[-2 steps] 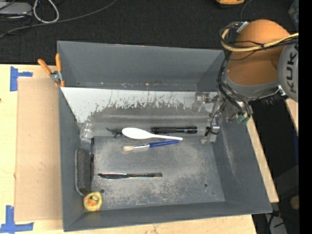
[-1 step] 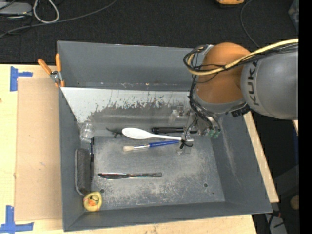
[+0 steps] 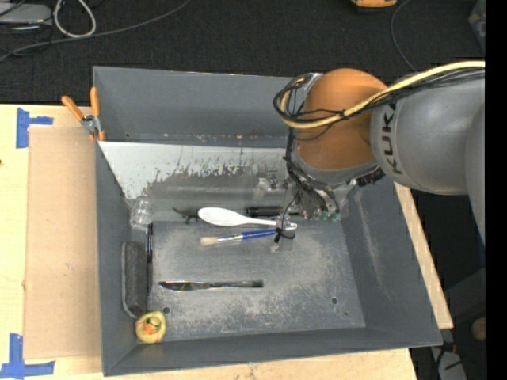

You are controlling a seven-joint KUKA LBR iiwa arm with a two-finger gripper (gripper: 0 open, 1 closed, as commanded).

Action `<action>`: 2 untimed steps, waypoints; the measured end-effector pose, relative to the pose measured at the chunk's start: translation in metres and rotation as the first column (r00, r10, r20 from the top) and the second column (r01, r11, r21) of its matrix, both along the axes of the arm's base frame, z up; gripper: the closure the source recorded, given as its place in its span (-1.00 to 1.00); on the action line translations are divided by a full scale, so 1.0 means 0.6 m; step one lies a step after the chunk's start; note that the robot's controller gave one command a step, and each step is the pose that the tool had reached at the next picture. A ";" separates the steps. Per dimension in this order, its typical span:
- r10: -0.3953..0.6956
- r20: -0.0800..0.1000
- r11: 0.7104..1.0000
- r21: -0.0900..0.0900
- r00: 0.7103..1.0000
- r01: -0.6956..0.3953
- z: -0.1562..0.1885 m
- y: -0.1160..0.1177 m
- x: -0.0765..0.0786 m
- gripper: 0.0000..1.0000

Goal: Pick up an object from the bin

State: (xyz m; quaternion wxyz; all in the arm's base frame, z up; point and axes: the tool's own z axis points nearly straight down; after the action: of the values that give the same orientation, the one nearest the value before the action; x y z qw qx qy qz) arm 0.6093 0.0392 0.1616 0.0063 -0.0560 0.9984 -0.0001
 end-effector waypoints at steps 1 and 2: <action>-0.149 -0.016 0.989 0.001 0.989 0.149 -0.049 0.036 0.014 -1.00; -0.031 -0.001 1.000 0.001 1.000 0.031 -0.138 -0.003 0.014 -1.00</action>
Offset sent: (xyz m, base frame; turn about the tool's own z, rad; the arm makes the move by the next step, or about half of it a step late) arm 0.0080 -0.0062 -0.0916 0.0155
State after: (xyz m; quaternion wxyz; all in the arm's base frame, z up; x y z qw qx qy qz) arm 0.6178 0.0375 0.0787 0.0057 -0.0405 0.9992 0.0002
